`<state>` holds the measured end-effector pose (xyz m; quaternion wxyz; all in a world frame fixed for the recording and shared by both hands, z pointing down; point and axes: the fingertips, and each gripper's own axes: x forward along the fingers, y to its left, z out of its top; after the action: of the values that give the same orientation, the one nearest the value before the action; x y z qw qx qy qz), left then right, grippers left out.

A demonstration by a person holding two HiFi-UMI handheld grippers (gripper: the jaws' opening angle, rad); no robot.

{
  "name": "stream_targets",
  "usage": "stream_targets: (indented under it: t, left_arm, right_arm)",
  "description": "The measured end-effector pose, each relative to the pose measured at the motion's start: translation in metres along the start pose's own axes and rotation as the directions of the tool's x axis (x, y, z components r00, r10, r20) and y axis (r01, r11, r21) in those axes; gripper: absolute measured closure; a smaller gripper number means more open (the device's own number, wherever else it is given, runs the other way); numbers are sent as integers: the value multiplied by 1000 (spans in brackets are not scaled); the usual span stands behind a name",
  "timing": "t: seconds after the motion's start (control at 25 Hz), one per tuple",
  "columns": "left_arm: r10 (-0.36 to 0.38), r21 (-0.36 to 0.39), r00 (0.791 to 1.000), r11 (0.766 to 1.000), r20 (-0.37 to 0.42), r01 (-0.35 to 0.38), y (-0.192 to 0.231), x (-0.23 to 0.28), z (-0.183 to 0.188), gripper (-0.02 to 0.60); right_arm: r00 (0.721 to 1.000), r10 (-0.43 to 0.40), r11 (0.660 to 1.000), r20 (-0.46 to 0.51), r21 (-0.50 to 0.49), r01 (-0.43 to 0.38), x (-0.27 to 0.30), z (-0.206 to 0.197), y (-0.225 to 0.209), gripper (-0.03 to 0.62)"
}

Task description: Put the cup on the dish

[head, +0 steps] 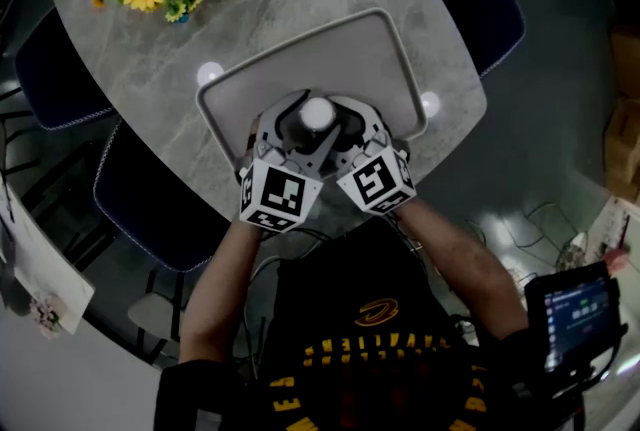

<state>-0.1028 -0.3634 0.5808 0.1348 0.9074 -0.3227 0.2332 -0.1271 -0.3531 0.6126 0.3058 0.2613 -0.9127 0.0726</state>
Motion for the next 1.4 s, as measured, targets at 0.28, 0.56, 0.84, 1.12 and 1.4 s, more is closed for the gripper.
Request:
stream_targets:
  t: [0.28, 0.56, 0.84, 1.12, 1.4]
  left_arm:
    - [-7, -6, 1000, 1000, 7, 7, 2, 2, -6, 313]
    - [-15, 7, 1000, 1000, 17, 14, 4, 5, -8, 313]
    - [-36, 22, 999, 999, 33, 35, 1, 10, -10, 313]
    - [-50, 36, 997, 998, 53, 48, -1, 9, -11, 313]
    - [-49, 38, 997, 998, 56, 47, -1, 9, -11, 313]
  right_arm:
    - [1000, -21, 1000, -18, -3, 21, 4, -3, -1, 362]
    - [999, -29, 999, -36, -17, 28, 9, -5, -2, 362]
    - [998, -32, 999, -60, -5, 32, 9, -11, -4, 362]
    - [997, -26, 1000, -70, -5, 26, 10, -14, -3, 362]
    - [997, -12, 1000, -76, -6, 12, 10, -15, -1, 362]
